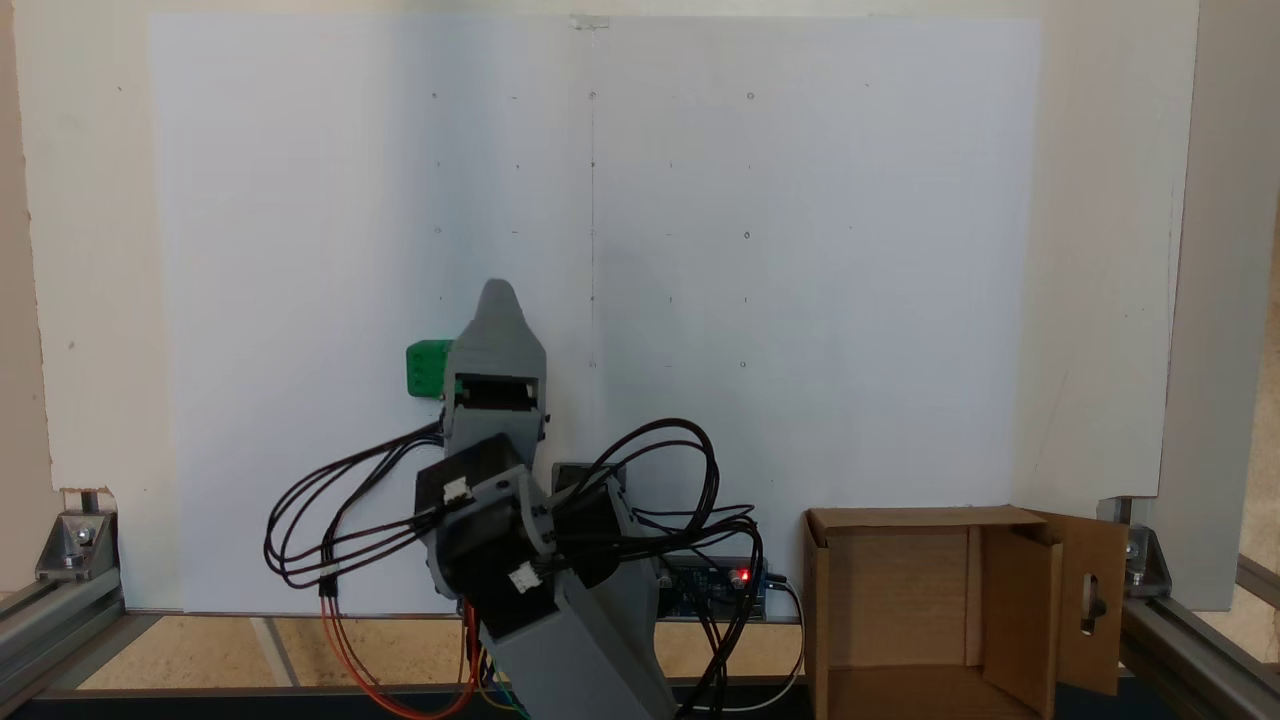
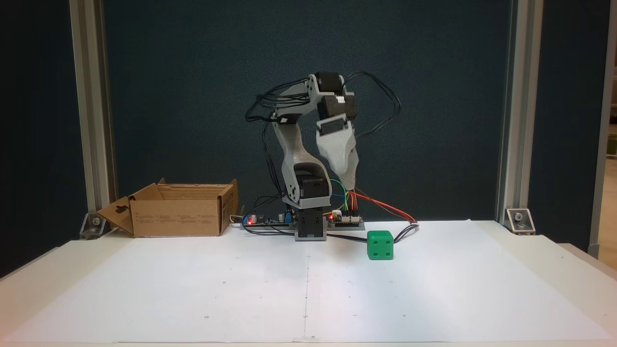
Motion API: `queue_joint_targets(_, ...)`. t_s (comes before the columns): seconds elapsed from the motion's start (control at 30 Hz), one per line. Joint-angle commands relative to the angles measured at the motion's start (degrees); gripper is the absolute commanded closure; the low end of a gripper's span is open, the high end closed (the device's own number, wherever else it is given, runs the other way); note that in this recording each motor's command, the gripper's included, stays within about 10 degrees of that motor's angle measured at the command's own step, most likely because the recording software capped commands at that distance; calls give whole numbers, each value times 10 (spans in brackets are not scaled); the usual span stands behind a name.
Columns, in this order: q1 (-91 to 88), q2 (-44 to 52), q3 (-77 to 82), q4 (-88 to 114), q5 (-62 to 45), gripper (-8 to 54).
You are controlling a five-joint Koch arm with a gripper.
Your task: Grasp a green dice and put it in the bin.
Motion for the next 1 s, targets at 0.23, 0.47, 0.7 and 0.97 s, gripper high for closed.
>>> queue_joint_targets(0.23, -70, 15, -41, 171, 192, 18)
queue_joint_targets(0.47, -101, 29, -48, 118, 214, 13)
queue_joint_targets(0.7, -165, -23, -84, 117, 220, 14)
queue_joint_targets(0.97, -225, -128, -112, 93, 220, 13)
